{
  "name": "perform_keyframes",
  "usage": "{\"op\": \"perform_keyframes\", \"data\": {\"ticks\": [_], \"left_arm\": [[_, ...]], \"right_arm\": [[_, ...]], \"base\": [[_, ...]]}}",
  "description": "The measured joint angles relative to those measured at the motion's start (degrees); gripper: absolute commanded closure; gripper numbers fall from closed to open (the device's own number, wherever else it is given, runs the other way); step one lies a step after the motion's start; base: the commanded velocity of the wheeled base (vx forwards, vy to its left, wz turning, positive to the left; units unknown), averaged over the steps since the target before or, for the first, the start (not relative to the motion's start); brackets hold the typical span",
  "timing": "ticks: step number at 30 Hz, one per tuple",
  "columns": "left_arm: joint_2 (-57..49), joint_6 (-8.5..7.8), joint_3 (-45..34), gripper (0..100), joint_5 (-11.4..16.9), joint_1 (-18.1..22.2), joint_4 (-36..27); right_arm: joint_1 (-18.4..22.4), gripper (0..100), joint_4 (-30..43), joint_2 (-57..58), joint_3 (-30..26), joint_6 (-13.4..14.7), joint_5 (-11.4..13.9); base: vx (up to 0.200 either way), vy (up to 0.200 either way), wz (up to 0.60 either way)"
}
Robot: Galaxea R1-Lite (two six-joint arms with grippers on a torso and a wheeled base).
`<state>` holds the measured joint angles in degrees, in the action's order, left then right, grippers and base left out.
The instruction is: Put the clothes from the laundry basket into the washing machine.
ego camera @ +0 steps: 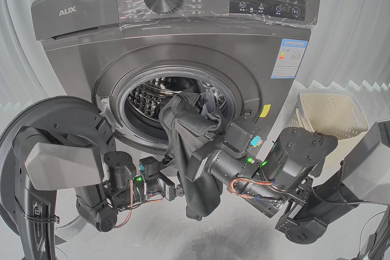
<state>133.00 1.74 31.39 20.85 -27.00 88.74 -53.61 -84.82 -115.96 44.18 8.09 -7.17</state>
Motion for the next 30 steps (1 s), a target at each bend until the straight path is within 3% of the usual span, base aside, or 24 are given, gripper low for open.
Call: {"op": "perform_keyframes", "data": {"ticks": [1,19,30], "left_arm": [[0.1,0.00,0.4,100,0.0,0.0,0.0],[0.0,0.02,2.3,100,-0.3,1.0,0.1],[-8.4,0.04,-1.3,100,-1.4,3.4,0.1]], "right_arm": [[0.0,100,0.0,0.0,-0.1,0.0,0.0],[0.5,100,-0.1,0.2,-1.9,0.0,-0.1],[6.7,100,0.0,2.2,-8.4,-0.5,0.5]], "base": [[0.000,0.000,0.00],[0.000,0.000,0.00],[0.000,0.000,0.00]]}}
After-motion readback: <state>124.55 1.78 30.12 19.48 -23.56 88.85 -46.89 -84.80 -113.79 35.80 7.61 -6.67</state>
